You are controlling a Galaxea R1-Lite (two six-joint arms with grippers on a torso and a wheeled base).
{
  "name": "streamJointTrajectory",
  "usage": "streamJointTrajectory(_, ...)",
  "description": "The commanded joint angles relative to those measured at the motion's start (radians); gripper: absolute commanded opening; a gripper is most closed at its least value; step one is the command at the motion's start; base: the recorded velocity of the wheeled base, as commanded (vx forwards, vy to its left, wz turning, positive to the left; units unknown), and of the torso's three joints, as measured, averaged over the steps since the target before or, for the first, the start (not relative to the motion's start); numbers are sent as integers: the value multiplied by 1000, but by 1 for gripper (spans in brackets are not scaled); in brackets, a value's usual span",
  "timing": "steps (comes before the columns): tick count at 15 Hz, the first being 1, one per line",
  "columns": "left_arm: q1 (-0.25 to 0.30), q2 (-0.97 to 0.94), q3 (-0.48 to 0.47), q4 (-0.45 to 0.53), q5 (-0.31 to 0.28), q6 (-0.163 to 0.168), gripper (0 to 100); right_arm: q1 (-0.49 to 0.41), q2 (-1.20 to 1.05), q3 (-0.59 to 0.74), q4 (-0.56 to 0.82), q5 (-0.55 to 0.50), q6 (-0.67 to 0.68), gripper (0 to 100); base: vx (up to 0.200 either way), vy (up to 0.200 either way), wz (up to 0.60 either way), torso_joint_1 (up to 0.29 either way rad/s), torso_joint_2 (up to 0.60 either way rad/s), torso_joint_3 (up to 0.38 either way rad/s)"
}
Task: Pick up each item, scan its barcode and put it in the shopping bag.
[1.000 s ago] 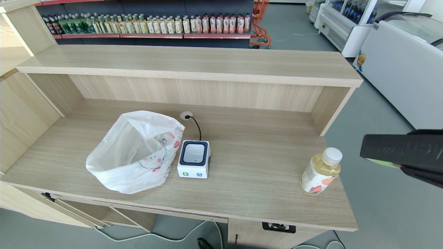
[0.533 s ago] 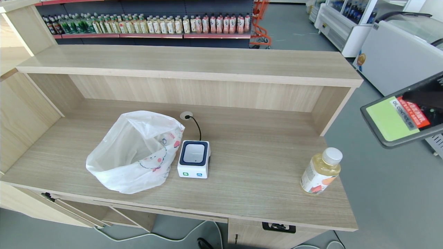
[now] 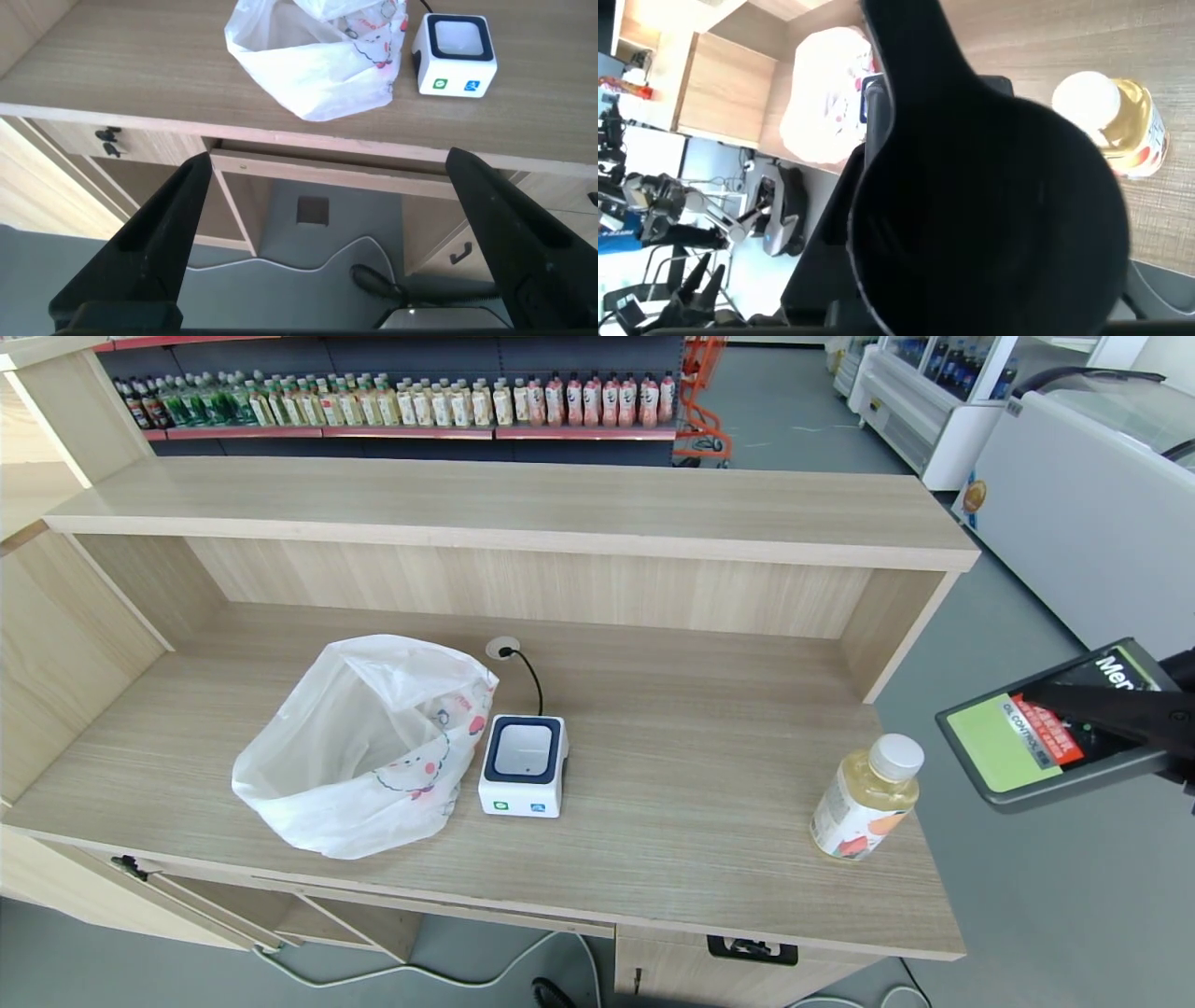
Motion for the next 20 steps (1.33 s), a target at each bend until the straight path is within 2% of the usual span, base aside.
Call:
streamJointTrajectory(1,0,0,0,0,0,0,100,-2,-13,19,0,0,-3,0,0,0,0,0,0,0)
streamJointTrajectory(6,0,0,0,1,0,2,100,-3,-8,14,-2,0,-11,0,0,0,0,0,0,0)
streamJointTrajectory(13,0,0,0,1,0,0,100,-6,29,-10,-2,5,-9,0,0,200,0,1,2,2)
streamJointTrajectory(20,0,0,0,1,0,3,100,-2,318,-227,-6,0,-3,0,0,200,0,2,2,5)
